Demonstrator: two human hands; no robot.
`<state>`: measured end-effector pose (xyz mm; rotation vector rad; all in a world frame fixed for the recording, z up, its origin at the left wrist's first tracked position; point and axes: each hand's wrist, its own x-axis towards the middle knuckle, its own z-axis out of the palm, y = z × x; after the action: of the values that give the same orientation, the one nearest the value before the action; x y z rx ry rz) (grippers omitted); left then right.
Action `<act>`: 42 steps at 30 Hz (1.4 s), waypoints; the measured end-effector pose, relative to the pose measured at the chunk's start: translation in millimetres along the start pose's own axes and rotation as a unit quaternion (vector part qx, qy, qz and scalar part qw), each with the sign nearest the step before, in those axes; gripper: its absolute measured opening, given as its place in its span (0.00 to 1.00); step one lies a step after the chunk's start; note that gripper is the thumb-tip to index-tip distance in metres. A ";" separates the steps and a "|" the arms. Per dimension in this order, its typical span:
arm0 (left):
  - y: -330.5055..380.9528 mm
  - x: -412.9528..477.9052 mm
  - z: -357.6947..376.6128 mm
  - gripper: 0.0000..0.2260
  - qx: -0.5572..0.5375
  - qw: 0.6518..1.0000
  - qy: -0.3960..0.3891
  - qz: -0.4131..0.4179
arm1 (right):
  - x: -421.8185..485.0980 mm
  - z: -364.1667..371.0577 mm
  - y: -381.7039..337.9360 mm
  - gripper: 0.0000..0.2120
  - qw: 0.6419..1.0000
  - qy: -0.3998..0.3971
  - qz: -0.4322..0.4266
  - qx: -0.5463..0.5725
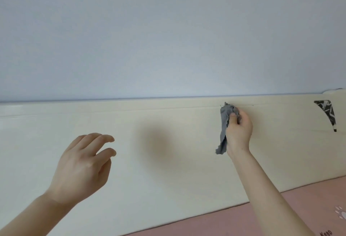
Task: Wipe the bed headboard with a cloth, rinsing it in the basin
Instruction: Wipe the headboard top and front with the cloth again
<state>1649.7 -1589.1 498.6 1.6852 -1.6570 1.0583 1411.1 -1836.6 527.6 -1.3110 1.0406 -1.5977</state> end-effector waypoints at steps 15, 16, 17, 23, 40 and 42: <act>-92.8 -61.2 -47.7 0.12 0.079 0.982 0.050 -0.165 | -136.9 180.8 26.4 0.13 0.867 -0.079 -0.446 -0.206; -98.8 -65.9 -51.0 0.11 0.081 0.978 0.057 -0.185 | -150.6 192.9 25.4 0.15 0.854 -0.103 -0.469 -0.200; -104.8 -71.1 -54.5 0.11 0.084 0.972 0.064 -0.208 | -165.1 206.0 22.2 0.16 0.842 -0.128 -0.487 -0.193; -138.6 -102.9 -79.7 0.08 0.112 0.938 0.091 -0.315 | -241.1 287.6 -8.4 0.10 0.795 -0.263 -0.536 -0.110; -140.4 -151.7 -135.8 0.09 0.182 0.897 0.092 -0.393 | -327.7 321.3 4.4 0.12 0.266 -0.377 -0.780 -0.423; -127.8 -149.5 -134.4 0.09 0.176 0.901 0.093 -0.386 | -308.4 277.2 37.9 0.10 0.219 -0.428 -0.755 -0.445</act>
<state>1764.7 -1383.0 466.0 2.1126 -0.5661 1.0795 1730.5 -1589.5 425.9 -3.9644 -0.8703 -0.1677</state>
